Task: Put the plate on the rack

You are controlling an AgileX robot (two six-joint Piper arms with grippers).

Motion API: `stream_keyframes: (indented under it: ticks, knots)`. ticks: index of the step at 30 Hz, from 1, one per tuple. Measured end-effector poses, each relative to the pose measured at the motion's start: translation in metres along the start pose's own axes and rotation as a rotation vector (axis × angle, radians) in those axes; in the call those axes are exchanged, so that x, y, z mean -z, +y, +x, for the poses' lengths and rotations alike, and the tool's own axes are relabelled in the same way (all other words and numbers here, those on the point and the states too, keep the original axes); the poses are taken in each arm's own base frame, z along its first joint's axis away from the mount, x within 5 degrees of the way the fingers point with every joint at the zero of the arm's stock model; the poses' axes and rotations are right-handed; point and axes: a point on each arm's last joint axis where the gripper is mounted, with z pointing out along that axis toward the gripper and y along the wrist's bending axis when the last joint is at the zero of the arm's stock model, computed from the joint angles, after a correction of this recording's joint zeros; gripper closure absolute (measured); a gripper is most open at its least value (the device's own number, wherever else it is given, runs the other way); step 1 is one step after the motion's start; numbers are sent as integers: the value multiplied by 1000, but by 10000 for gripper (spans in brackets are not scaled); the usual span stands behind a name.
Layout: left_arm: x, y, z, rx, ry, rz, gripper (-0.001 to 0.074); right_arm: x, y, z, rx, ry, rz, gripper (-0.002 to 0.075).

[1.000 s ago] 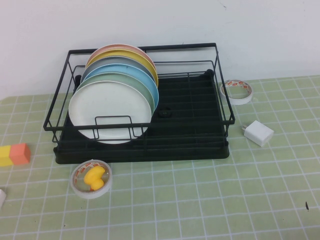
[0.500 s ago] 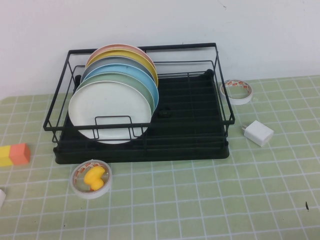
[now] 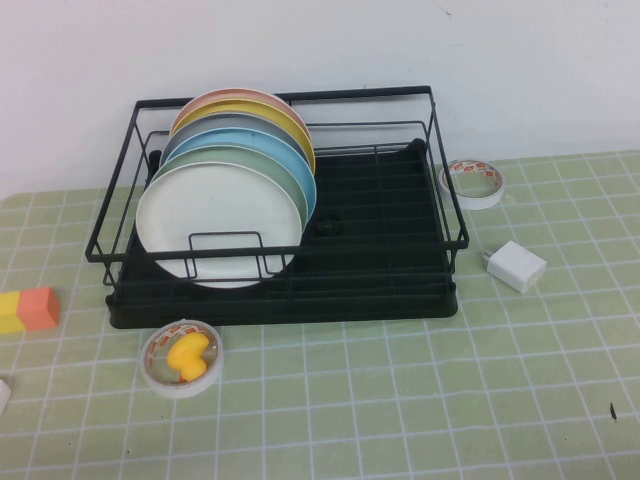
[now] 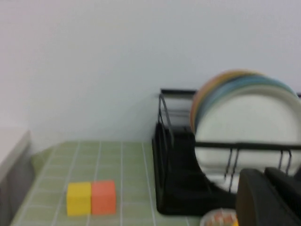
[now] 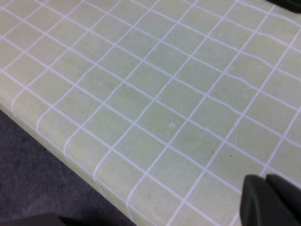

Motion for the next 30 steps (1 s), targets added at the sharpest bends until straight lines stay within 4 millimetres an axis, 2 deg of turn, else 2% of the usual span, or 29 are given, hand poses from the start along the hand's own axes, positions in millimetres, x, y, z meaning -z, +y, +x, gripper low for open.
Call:
stream_keyframes:
  ticks: [3,8,17,30]
  knots:
    - [0,-3,9,-9,96,30,735,0,0,0,0,0,0,728]
    - [6,0,32,100,359,-25,735,0,0,0,0,0,0,728]
    - [6,2,32,102,362,-45,735,0,0,0,0,0,0,728]
    - [6,0,32,-5,367,-6,735,0,0,0,0,0,0,728]
